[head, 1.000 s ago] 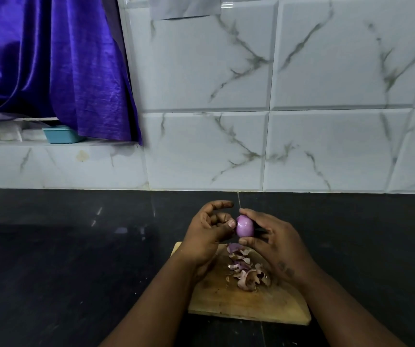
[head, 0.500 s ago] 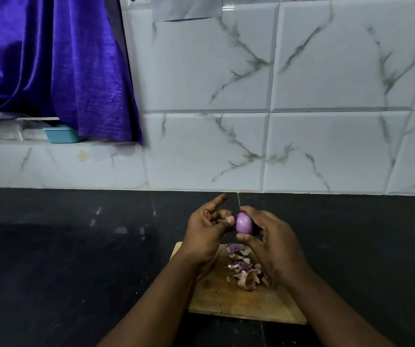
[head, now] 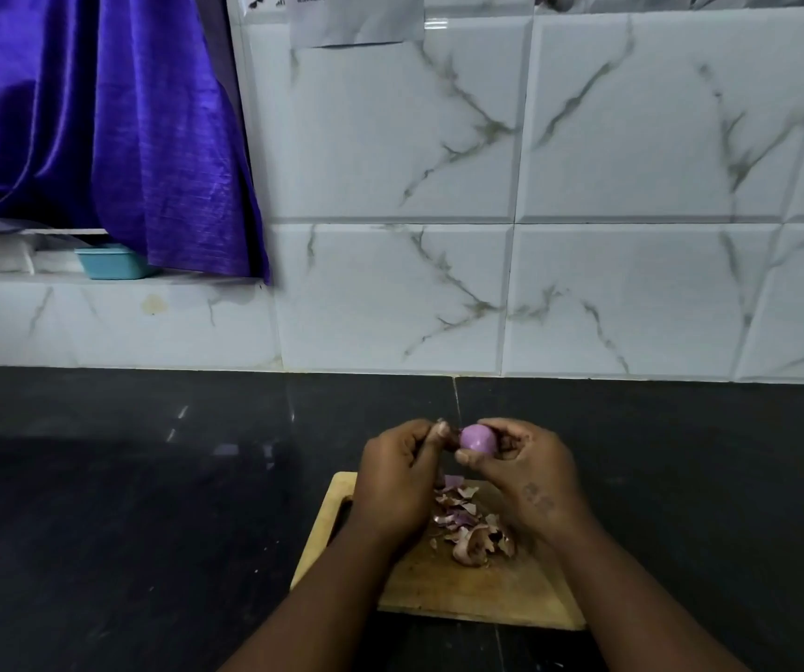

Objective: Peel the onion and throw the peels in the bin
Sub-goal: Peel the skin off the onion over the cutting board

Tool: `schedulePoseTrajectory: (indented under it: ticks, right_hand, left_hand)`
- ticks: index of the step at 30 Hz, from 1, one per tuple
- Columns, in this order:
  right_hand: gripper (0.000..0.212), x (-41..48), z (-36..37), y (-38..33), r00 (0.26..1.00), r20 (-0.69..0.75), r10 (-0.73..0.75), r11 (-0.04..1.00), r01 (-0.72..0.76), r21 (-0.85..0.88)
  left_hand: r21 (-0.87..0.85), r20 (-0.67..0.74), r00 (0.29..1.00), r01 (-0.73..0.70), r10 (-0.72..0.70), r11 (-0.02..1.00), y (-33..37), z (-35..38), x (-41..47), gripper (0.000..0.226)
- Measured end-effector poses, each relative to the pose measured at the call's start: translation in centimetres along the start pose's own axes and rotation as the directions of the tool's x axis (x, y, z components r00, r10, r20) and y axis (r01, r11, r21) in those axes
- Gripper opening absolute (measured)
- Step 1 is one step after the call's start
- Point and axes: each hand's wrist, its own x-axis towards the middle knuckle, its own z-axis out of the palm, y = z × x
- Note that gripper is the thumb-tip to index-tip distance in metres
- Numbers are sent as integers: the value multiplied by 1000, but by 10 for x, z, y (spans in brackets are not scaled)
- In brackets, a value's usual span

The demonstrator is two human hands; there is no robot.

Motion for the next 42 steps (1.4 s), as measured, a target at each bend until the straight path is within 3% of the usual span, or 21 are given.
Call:
schedulePoseTrajectory:
  ticks: [3,6,8,11,14,16,19,23,27,31,35,39,42]
  right_hand:
    - [38,2,-5,5,1000,-1,12,1000,-12,10]
    - [42,-1,-3,5,1000,17,-4,1000,3,20]
    - [44,0,-2,8,1000,30,-3,999,2,37]
    - [48,3,0,13,999,44,26,994,-30,100]
    - [53,5,-2,14,992,77,100,969,-115,220]
    - [41,5,-4,13,984,117,134,947,-162,276]
    - [32,3,-8,9,974,166,152,930,-197,309]
    - [30,3,-7,7,976,158,148,933,-191,305]
    - [31,4,-8,9,980,136,142,953,-172,248]
    - [31,4,-2,11,982,132,137,968,-161,191]
    - [37,5,4,9,978,134,159,972,-179,151]
    - [46,4,10,6,964,188,190,956,-225,187]
    - [55,-1,12,4,953,224,203,950,-247,192]
  left_hand:
    - [173,-91,996,-11,27,985,-8,2,3,24]
    - [56,-45,999,-8,10,998,-10,1,9,12]
    - [-3,5,1000,16,-16,1000,-10,3,8,17]
    - [28,-13,998,57,-57,998,-11,4,7,11]
    - [180,-79,996,63,-49,982,-9,1,6,35]
    - [220,-110,993,64,-40,973,-8,0,6,50]
    - [282,-62,996,77,-62,956,-5,-1,7,44]
    - [231,15,999,43,-48,972,-4,-1,3,14]
    - [276,-39,999,35,-25,960,-7,0,3,29]
    - [374,25,999,17,-28,927,-8,1,5,39]
    - [287,86,989,92,-122,953,-8,3,7,44]
    - [100,279,906,303,-319,948,-20,9,9,93]
    - [-53,393,861,372,-323,927,-24,9,11,96]
